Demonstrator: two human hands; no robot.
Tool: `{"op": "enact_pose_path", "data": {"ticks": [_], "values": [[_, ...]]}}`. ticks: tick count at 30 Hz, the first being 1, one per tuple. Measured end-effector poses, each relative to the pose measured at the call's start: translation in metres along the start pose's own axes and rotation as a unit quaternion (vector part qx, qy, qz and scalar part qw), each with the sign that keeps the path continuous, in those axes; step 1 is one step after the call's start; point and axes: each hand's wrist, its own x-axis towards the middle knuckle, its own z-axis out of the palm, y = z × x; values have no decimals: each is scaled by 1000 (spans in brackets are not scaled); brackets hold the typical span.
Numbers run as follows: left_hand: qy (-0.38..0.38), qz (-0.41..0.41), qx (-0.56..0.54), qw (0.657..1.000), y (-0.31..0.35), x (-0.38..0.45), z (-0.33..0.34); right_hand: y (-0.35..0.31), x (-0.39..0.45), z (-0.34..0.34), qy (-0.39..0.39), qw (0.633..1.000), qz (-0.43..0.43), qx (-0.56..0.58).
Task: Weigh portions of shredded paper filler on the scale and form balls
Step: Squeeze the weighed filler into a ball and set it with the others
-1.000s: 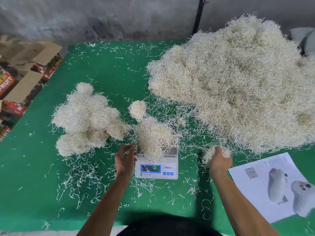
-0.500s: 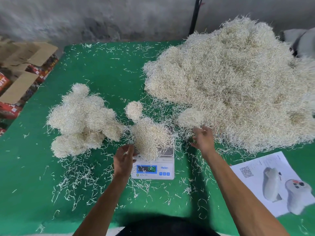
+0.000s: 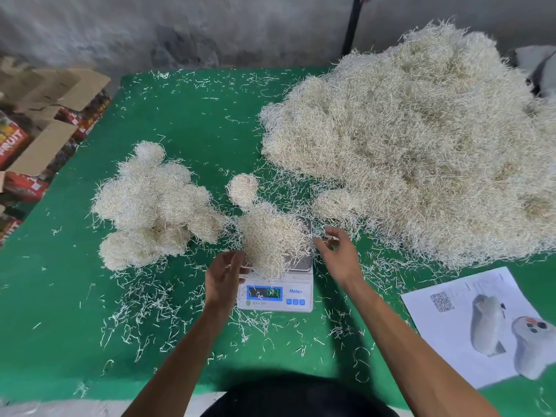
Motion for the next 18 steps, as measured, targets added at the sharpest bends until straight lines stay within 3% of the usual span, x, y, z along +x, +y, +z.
{"op": "enact_pose_path", "data": {"ticks": [5,8,11,13,16,18], "values": [[-5,5,6,1000,0,-2,0,-9,3,4,-4,1000,-16,-14],[-5,86,95,992,11,1,-1,-19,2,7,-46,997,-41,-46],[0,249,247,937,43,24,9,-35,6,16,-104,977,-97,-161],[-33,300,346,888,67,45,25,-44,11,25,-114,942,-156,-273],[-173,174,469,848,79,64,52,-52,14,39,-105,878,-257,-391],[-223,131,505,823,72,70,63,-53,17,44,-92,857,-288,-417]]}}
